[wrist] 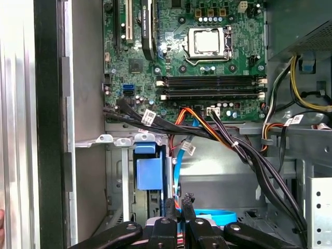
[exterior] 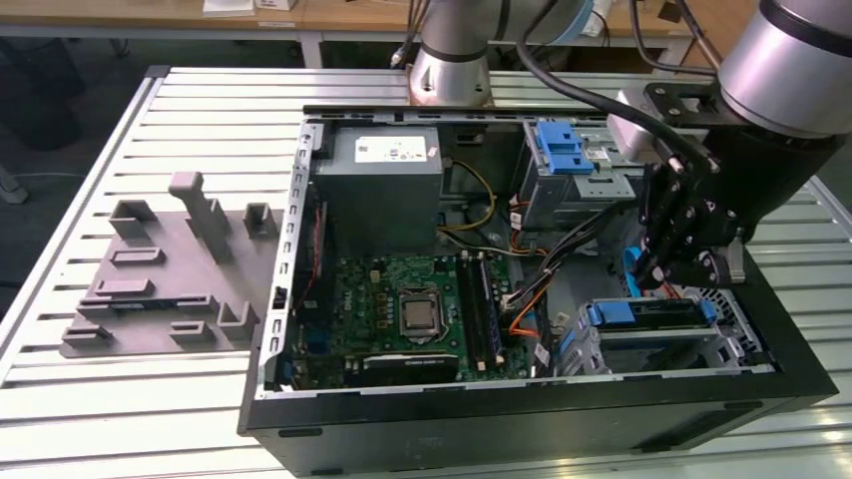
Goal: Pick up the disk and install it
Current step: 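Insert the second disk wire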
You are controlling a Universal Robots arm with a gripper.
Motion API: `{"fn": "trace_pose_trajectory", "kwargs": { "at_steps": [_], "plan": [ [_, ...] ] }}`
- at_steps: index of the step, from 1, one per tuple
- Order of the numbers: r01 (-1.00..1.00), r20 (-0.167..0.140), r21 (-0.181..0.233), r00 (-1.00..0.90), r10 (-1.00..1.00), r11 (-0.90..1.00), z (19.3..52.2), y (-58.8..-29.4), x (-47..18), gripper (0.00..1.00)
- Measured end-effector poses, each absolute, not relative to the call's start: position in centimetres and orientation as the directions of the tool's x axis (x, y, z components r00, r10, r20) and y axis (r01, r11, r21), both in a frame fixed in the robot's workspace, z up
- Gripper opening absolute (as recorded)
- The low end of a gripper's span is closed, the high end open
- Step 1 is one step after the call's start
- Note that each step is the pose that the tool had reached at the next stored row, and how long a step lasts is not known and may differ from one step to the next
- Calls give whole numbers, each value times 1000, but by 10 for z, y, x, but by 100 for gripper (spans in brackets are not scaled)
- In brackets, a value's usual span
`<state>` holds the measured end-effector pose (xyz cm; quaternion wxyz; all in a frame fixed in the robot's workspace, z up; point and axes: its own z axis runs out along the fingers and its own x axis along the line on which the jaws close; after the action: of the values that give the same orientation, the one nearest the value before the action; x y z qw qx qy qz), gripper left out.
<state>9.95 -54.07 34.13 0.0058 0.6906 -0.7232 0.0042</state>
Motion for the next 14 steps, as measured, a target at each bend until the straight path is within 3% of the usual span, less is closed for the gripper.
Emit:
{"fn": "trace_pose_trajectory", "kwargs": {
  "at_steps": [14],
  "plan": [
    [-999, 14, 2, -46, -999, 46, 341, -538, 99, 16]
  ]
}}
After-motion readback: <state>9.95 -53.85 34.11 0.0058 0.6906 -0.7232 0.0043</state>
